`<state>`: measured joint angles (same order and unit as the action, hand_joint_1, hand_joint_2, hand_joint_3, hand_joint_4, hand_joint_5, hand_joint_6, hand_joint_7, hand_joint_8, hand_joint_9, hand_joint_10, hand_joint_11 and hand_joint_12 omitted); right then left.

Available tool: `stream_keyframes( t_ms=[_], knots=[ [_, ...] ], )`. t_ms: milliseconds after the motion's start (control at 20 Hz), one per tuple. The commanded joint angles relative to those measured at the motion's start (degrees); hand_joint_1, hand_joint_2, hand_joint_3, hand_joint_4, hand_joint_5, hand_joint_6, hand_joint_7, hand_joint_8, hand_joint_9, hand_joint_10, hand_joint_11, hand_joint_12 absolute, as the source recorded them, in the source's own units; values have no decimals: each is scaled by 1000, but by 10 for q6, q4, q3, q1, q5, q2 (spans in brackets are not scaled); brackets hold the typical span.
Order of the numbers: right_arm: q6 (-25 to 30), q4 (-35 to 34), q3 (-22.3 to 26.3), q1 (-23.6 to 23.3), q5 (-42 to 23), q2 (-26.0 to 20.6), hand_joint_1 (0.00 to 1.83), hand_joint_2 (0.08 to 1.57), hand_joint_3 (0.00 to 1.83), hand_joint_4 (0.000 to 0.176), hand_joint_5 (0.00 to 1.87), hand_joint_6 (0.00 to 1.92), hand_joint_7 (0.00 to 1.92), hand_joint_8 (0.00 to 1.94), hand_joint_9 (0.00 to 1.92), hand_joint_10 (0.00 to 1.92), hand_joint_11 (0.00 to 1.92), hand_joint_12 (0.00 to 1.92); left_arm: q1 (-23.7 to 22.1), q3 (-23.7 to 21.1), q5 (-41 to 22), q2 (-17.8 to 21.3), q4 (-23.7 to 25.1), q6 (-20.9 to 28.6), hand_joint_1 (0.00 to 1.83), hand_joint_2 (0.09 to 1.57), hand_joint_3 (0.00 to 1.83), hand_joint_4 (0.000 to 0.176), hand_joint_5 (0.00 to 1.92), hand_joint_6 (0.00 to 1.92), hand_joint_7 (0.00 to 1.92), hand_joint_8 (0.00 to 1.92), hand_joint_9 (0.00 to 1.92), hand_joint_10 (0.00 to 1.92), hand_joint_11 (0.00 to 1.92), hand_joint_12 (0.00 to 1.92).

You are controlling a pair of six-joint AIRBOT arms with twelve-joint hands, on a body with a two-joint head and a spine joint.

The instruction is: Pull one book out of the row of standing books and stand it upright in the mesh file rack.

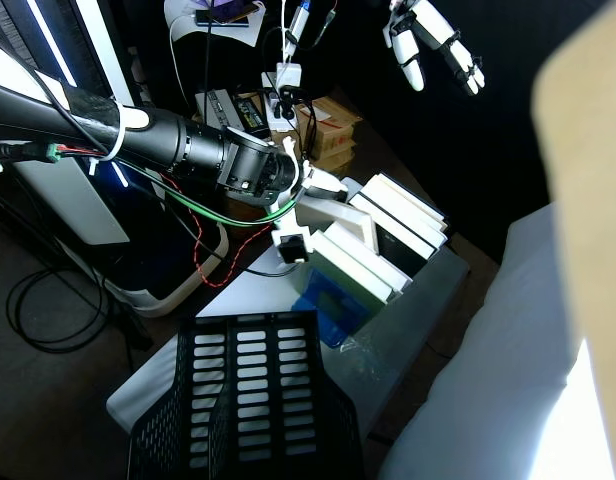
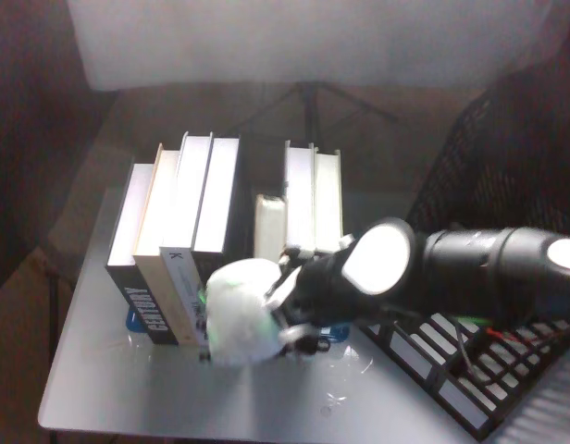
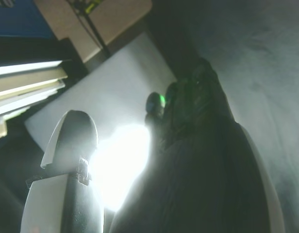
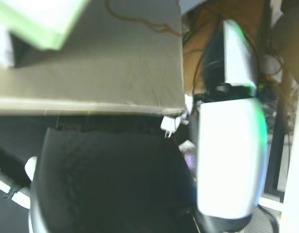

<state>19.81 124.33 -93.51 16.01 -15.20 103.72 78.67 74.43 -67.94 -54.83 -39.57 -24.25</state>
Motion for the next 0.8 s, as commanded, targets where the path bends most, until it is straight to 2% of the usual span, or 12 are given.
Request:
stream_keyframes(
  t_ms=[0, 50, 100, 150, 200, 300, 450, 500, 550, 650, 700, 750],
  knots=[
    [16, -8, -5, 4, 22, -12, 1158, 843, 576, 0, 980, 1171, 1244, 1671, 1220, 1763, 1113, 1918, -1, 3, -69, 2, -17, 3, 697, 1368, 0, 25, 161, 10, 41, 10, 0, 0, 0, 0],
    [27, -1, -9, 5, 22, -12, 1340, 742, 838, 0, 874, 1343, 1021, 1430, 970, 1569, 922, 1920, -1, 2, -69, 2, -17, 3, 703, 1368, 0, 27, 158, 8, 34, 6, 0, 0, 0, 0],
    [41, 16, -10, 5, 23, -12, 1368, 846, 622, 0, 841, 1274, 982, 1240, 885, 1445, 781, 1921, -1, 2, -70, 2, -17, 3, 719, 1365, 0, 18, 162, 9, 39, 7, 0, 0, 0, 0],
    [42, 18, -12, 5, 24, -12, 1375, 965, 319, 0, 878, 1176, 1025, 949, 915, 1314, 735, 1843, -1, 2, -70, 2, -17, 3, 709, 1367, 0, 22, 158, 6, 37, 4, 0, 0, 0, 0],
    [46, 18, -14, 5, 24, -12, 1377, 1033, 165, 0, 903, 1058, 1027, 947, 909, 1302, 736, 1854, -1, 2, -70, 2, -17, 3, 707, 1368, 0, 18, 162, 8, 45, 7, 0, 0, 0, 0],
    [48, 19, -16, 5, 23, -12, 1363, 1121, 31, 0, 881, 1177, 961, 925, 862, 1327, 614, 1856, -1, 2, -71, 2, -17, 3, 707, 1361, 0, 18, 173, 10, 47, 5, 0, 0, 0, 0],
    [49, 19, -17, 5, 20, -12, 1373, 1115, 0, 0, 925, 1012, 984, 937, 915, 1313, 693, 1835, -1, 1, -71, 2, -17, 3, 720, 1356, 0, 14, 175, 8, 56, 5, 0, 0, 0, 0],
    [50, 19, -17, 4, 17, -12, 1374, 1111, 0, 0, 930, 1030, 1007, 887, 920, 1295, 698, 1815, -1, 1, -71, 2, -17, 3, 697, 1363, 0, 17, 167, 4, 53, 3, 0, 0, 0, 0],
    [52, 19, -17, 4, 16, -12, 1372, 1122, 4, 0, 892, 1010, 989, 993, 896, 1342, 739, 1858, -1, 1, -71, 2, -17, 3, 674, 1369, 2, 27, 161, 1, 57, 4, 0, 0, 0, 0],
    [52, 19, -16, 3, 15, -12, 1376, 1107, 0, 0, 924, 993, 1030, 885, 933, 1284, 755, 1789, -1, 1, -71, 2, -17, 3, 679, 1369, 2, 30, 162, 1, 56, 3, 0, 0, 0, 0],
    [53, 19, -16, 3, 14, -12, 1374, 1118, 3, 0, 902, 943, 1001, 997, 907, 1340, 770, 1831, -1, 1, -71, 2, -17, 3, 698, 1367, 0, 29, 163, 1, 53, 1, 0, 0, 0, 0],
    [53, 19, -16, 3, 13, -13, 1374, 1113, 0, 0, 919, 998, 1021, 941, 895, 1308, 730, 1807, -1, 1, -71, 2, -17, 3, 702, 1366, 0, 29, 167, 3, 56, 2, 0, 0, 0, 0]
  ],
)
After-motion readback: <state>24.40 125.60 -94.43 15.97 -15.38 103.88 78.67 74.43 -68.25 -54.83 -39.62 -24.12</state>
